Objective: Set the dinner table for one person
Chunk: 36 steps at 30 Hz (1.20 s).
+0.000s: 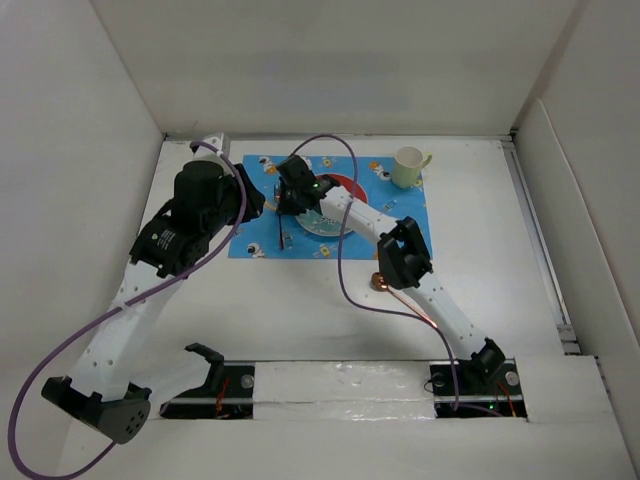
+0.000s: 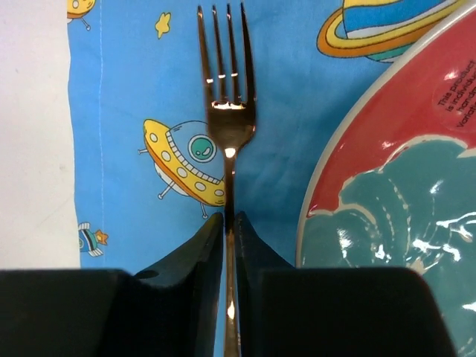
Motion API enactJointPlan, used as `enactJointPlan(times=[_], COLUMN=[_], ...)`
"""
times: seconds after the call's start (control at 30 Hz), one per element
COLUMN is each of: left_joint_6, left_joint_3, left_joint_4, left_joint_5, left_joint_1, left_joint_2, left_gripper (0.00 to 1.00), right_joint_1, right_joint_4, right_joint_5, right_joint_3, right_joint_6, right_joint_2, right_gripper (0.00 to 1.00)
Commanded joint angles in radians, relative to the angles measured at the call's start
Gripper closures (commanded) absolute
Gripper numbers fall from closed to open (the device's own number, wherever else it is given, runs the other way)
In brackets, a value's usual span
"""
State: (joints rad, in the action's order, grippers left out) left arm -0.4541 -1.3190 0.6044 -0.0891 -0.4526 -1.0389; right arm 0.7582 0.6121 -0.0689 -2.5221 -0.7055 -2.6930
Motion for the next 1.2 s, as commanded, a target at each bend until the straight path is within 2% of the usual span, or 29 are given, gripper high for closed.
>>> enactJointPlan(times=[0.0,0.03,0.07,0.17,0.2,0.23,0.3,0.33,0.37,0.4,0.43,0.47,0.5,0.53,0.57,0.6,0.7,0.73,0.8,0.83,0.93,1.0,1.17], left_joint_6=[-0.009,-0.009,-0.012,-0.011,-0.012,-0.011,-0.006,-0.005,0.0,0.002,0.003,0.002,0.0,0.0,0.0,0.0,0.014,0.023,0.032,0.037,0.049,0.06,0.066], left_joint_3=[0.01,0.012,0.018,0.032,0.041,0.046,0.055,0.06,0.075,0.082,0.095,0.107,0.128,0.135,0.142,0.142,0.112,0.103,0.073,0.069,0.053,0.049,0.052], left_joint_4=[-0.054,-0.054,-0.057,-0.063,-0.064,-0.068,-0.072,-0.081,-0.089,-0.098,-0.121,-0.135,-0.147,-0.156,-0.175,-0.184,-0.203,-0.207,-0.209,-0.215,-0.232,-0.236,-0.236], left_joint_5=[0.011,0.014,0.015,0.017,0.017,0.02,0.025,0.031,0.044,0.045,0.067,0.077,0.083,0.083,0.083,0.083,0.083,0.083,0.083,0.083,0.081,0.075,0.069], left_joint_1=[-0.005,-0.005,-0.005,-0.005,-0.005,-0.005,-0.005,-0.005,-0.005,-0.005,-0.005,-0.005,-0.005,-0.005,-0.005,-0.005,-0.005,-0.005,-0.005,-0.005,-0.005,-0.005,-0.005], left_joint_2=[0.004,0.004,0.005,0.01,0.01,0.01,0.01,0.011,0.014,0.014,0.014,0.014,0.011,0.005,-0.003,-0.007,-0.044,-0.065,-0.087,-0.102,-0.118,-0.122,-0.122], left_gripper=[0.72,0.72,0.72,0.72,0.72,0.72,0.72,0.73,0.77,0.79,0.83,0.96,1.0,1.0,1.0,1.0,1.0,1.0,0.94,0.92,0.89,0.88,0.88], right_joint_1=[-0.007,-0.007,-0.016,-0.025,-0.034,-0.043,-0.043,-0.043,-0.055,-0.056,-0.071,-0.082,-0.094,-0.112,-0.121,-0.131,-0.145,-0.158,-0.184,-0.194,-0.194,-0.174,-0.123], right_joint_4=[-0.084,-0.097,-0.104,-0.124,-0.138,-0.173,-0.227,-0.282,-0.328,-0.328,-0.339,-0.328,-0.306,-0.249,-0.208,-0.159,0.015,0.062,0.104,0.139,0.176,0.167,0.149], right_joint_5=[0.034,0.032,0.04,0.057,0.061,0.093,0.106,0.104,0.098,0.1,0.103,0.106,0.104,0.098,0.083,0.075,0.0,-0.005,0.03,0.04,0.061,0.112,0.042], right_joint_3=[-0.055,-0.058,-0.06,-0.034,0.033,0.087,0.234,0.434,0.659,0.661,0.888,0.998,1.105,1.21,1.388,1.463,1.655,1.68,1.727,1.74,1.77,1.774,1.722], right_joint_6=[-0.043,-0.043,-0.042,-0.017,-0.003,0.014,0.09,0.115,0.144,0.153,0.164,0.164,0.161,0.155,0.146,0.132,0.075,0.069,0.037,0.031,0.031,0.055,0.055], right_joint_2=[-0.013,-0.002,0.021,0.099,0.142,0.191,0.397,0.477,0.65,0.73,0.812,0.888,1.029,1.095,1.157,1.27,1.43,1.511,1.558,1.559,1.518,1.449,1.342], right_gripper=[0.74,0.68,0.57,0.57,0.57,0.58,0.78,0.88,1.0,1.0,1.0,1.0,1.0,1.0,1.0,1.0,1.0,0.93,0.74,0.56,0.38,0.37,0.36])
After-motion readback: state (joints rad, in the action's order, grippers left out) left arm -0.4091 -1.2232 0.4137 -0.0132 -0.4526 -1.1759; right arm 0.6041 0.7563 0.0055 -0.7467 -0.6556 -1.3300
